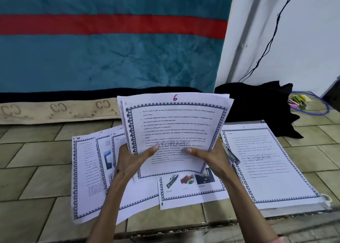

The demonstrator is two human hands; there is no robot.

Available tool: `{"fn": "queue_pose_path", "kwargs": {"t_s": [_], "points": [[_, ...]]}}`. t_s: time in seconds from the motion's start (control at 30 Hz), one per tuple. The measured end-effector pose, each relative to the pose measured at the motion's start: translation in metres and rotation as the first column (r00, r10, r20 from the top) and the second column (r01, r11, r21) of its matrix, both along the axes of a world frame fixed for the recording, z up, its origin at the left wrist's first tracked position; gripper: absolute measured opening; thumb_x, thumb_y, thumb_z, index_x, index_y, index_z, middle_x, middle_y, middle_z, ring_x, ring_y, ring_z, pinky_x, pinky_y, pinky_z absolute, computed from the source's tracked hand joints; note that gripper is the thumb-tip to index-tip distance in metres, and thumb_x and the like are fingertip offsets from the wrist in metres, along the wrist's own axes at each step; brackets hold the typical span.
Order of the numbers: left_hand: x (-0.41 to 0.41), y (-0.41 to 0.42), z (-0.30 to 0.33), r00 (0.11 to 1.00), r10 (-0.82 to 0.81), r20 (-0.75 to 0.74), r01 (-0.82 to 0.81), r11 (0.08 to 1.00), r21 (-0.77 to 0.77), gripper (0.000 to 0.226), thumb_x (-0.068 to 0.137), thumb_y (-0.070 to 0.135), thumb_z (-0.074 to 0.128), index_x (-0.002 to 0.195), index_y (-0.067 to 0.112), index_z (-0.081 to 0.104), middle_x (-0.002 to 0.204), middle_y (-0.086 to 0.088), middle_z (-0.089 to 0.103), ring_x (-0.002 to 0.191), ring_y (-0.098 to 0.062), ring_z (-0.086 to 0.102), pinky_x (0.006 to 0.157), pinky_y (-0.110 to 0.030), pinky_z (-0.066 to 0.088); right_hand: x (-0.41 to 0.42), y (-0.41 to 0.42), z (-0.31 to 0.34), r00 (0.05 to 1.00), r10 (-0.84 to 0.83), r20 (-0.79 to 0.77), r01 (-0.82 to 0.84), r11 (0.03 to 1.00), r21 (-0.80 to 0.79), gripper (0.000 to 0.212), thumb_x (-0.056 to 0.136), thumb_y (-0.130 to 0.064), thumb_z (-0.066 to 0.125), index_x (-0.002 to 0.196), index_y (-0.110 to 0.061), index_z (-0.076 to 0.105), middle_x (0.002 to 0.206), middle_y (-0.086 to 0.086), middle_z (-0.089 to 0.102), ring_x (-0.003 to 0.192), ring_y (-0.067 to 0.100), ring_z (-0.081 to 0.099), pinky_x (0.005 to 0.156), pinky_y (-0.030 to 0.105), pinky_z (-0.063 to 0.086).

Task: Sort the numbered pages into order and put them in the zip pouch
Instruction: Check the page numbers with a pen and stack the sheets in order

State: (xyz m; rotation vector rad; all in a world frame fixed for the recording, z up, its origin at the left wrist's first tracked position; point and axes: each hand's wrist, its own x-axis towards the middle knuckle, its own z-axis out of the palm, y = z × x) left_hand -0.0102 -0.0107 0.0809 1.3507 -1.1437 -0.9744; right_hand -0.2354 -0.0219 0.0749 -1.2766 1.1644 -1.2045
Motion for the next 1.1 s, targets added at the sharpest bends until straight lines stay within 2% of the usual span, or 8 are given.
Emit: {"fn": "queue_pose_path", "kwargs": {"t_s": [0.17, 0.33, 0.43, 0.57, 0.73, 0.93, 1.0, 1.1], "points": [[0.008, 0.001, -0.017, 0.994, -0.094, 0.053, 0.085, 0.986, 0.146, 0.04, 0.07, 0.012, 0.079, 0.1, 0.024, 0.056, 0.1, 0.002, 0.061, 0.092, -0.012, 0.057, 0.086, -0.023, 0.044, 0.004, 0.003, -0.011, 0.999, 0.021, -0.026, -0.02, 0.999, 0.038, 0.038, 0.059, 0.0, 0.084, 0.086, -0.022, 0.068, 0.089, -0.008, 0.076, 0.088, 0.016, 0.072, 0.075, 0.029, 0.058], [0.004, 0.005, -0.024, 0.993, -0.119, -0.007, 0.119, 0.979, 0.165, 0.04, 0.074, 0.009, 0.075, 0.1, 0.026, 0.05, 0.102, 0.008, 0.056, 0.096, -0.009, 0.052, 0.091, -0.023, 0.038, 0.007, 0.002, -0.015, 1.0, -0.003, -0.017, 0.003, 1.0, 0.009, 0.039, 0.061, -0.001, 0.084, 0.084, -0.027, 0.067, 0.082, -0.016, 0.074, 0.081, 0.004, 0.071, 0.067, 0.016, 0.055], [0.012, 0.004, -0.039, 0.983, -0.183, 0.024, 0.173, 0.96, 0.221, 0.034, 0.072, 0.011, 0.077, 0.09, 0.032, 0.056, 0.086, 0.025, 0.066, 0.09, -0.008, 0.059, 0.087, -0.025, 0.044, 0.007, 0.005, -0.025, 1.0, 0.002, -0.022, 0.0, 0.998, 0.058, 0.037, 0.06, -0.006, 0.086, 0.086, -0.027, 0.069, 0.088, -0.012, 0.075, 0.087, 0.011, 0.071, 0.071, 0.022, 0.057], [0.007, 0.005, -0.053, 0.987, -0.156, 0.034, 0.144, 0.962, 0.233, 0.033, 0.072, 0.011, 0.077, 0.083, 0.036, 0.059, 0.061, 0.036, 0.063, 0.07, 0.013, 0.062, 0.085, -0.025, 0.048, 0.011, 0.006, -0.033, 0.999, -0.049, 0.009, 0.048, 0.993, 0.108, 0.036, 0.061, -0.008, 0.086, 0.087, -0.025, 0.07, 0.09, -0.008, 0.075, 0.085, 0.012, 0.072, 0.071, 0.024, 0.057], [0.003, 0.003, -0.06, 0.999, -0.051, 0.019, 0.047, 0.979, 0.199, 0.034, 0.072, 0.008, 0.077, 0.081, 0.035, 0.058, 0.056, 0.036, 0.061, 0.078, 0.005, 0.057, 0.085, -0.026, 0.046, 0.005, 0.004, -0.024, 0.997, 0.055, -0.058, -0.045, 0.986, 0.16, 0.036, 0.061, -0.019, 0.085, 0.092, -0.029, 0.068, 0.093, -0.011, 0.073, 0.086, 0.005, 0.07, 0.071, 0.019, 0.056], [0.004, -0.001, -0.066, 0.999, -0.052, -0.013, 0.054, 0.979, 0.196, 0.034, 0.065, 0.021, 0.083, 0.088, 0.03, 0.061, 0.066, 0.029, 0.065, 0.088, -0.012, 0.06, 0.089, -0.028, 0.044, -0.009, -0.024, 0.044, 0.998, 0.015, 0.057, -0.008, 0.992, -0.123, 0.023, 0.075, -0.024, 0.067, 0.097, -0.024, 0.067, 0.094, -0.014, 0.074, 0.093, 0.004, 0.068, 0.075, 0.015, 0.051], [0.003, 0.001, -0.065, 0.997, -0.068, -0.041, 0.074, 0.983, 0.165, 0.064, 0.047, 0.045, 0.088, 0.101, 0.024, 0.06, 0.085, 0.019, 0.066, 0.093, -0.014, 0.06, 0.09, -0.028, 0.044, -0.005, -0.032, 0.067, 0.996, -0.039, 0.079, 0.055, 0.976, -0.212, 0.02, 0.078, -0.03, 0.061, 0.096, -0.024, 0.067, 0.091, -0.012, 0.073, 0.09, 0.004, 0.067, 0.075, 0.015, 0.051], [0.002, -0.001, -0.065, 0.999, -0.037, 0.002, 0.036, 0.985, 0.169, 0.044, 0.061, 0.021, 0.085, 0.095, 0.027, 0.058, 0.078, 0.025, 0.066, 0.09, -0.013, 0.06, 0.09, -0.027, 0.043, 0.002, -0.041, 0.089, 0.987, -0.148, 0.067, 0.162, 0.929, -0.333, 0.017, 0.09, -0.032, 0.05, 0.091, -0.024, 0.065, 0.087, -0.012, 0.067, 0.082, -0.003, 0.06, 0.074, 0.012, 0.047]]}}
